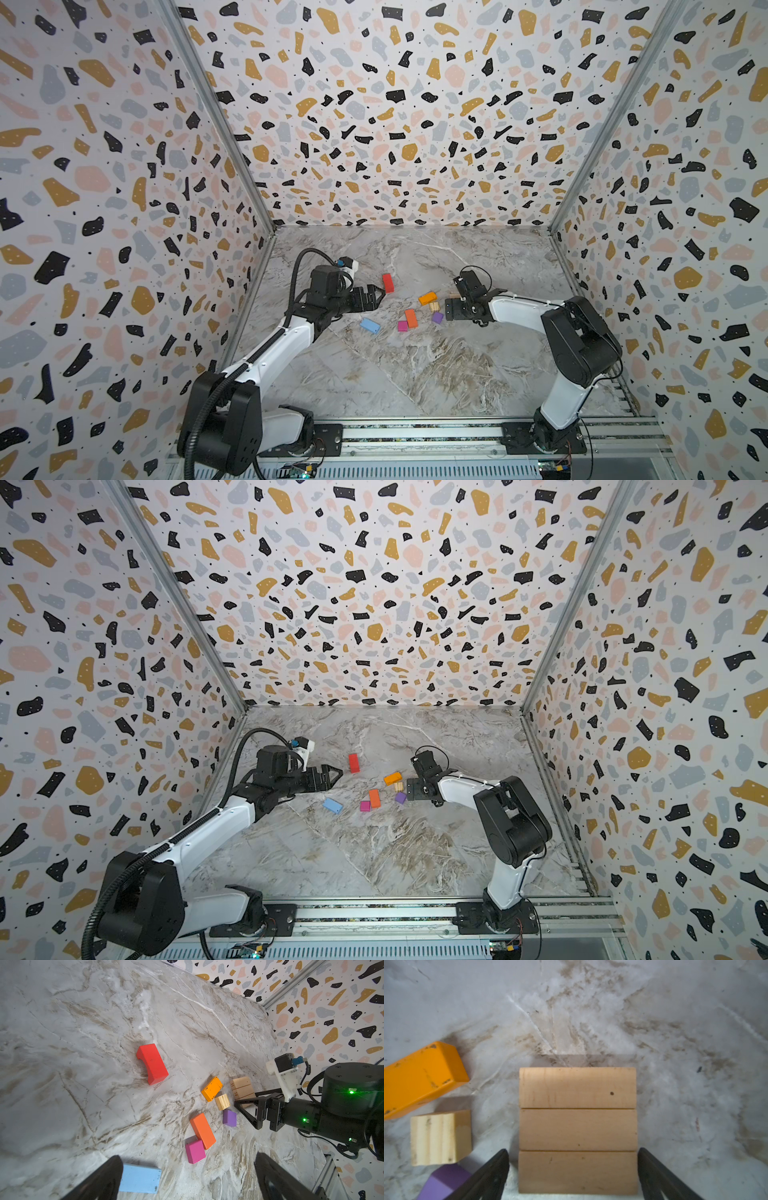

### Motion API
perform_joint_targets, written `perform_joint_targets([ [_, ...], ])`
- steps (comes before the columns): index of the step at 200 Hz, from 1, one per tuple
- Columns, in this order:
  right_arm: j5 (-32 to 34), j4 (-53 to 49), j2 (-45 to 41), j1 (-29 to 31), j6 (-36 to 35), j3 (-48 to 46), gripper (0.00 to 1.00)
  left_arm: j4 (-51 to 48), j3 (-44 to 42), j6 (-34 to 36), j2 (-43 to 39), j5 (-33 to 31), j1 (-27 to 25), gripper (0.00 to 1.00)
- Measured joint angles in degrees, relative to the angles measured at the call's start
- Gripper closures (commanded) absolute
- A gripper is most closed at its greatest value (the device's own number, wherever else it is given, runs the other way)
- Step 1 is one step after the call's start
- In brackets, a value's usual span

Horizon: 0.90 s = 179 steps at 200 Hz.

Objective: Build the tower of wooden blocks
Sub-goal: 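Open the right gripper and raise it from the three-bar stack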

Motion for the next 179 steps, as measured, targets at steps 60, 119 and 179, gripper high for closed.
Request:
perform_joint_targets([
  [60,0.00,-1.92,0.33,-0.11,0.15,1.09,0.02,0.00,0.00,0.02,0.00,0.00,0.00,0.00],
  [119,-0.44,-6.12,-0.63,-0.26,-1.31,4.55,0.03,-0.44,0.00,0.13,-0.02,-0.44,0.00,0.00],
  [179,-3.52,-9.31,-4.83,-0.26,-4.22,6.78,0.08,-0.92,0.00,0.17,-0.02,-1.01,0.00,0.00],
])
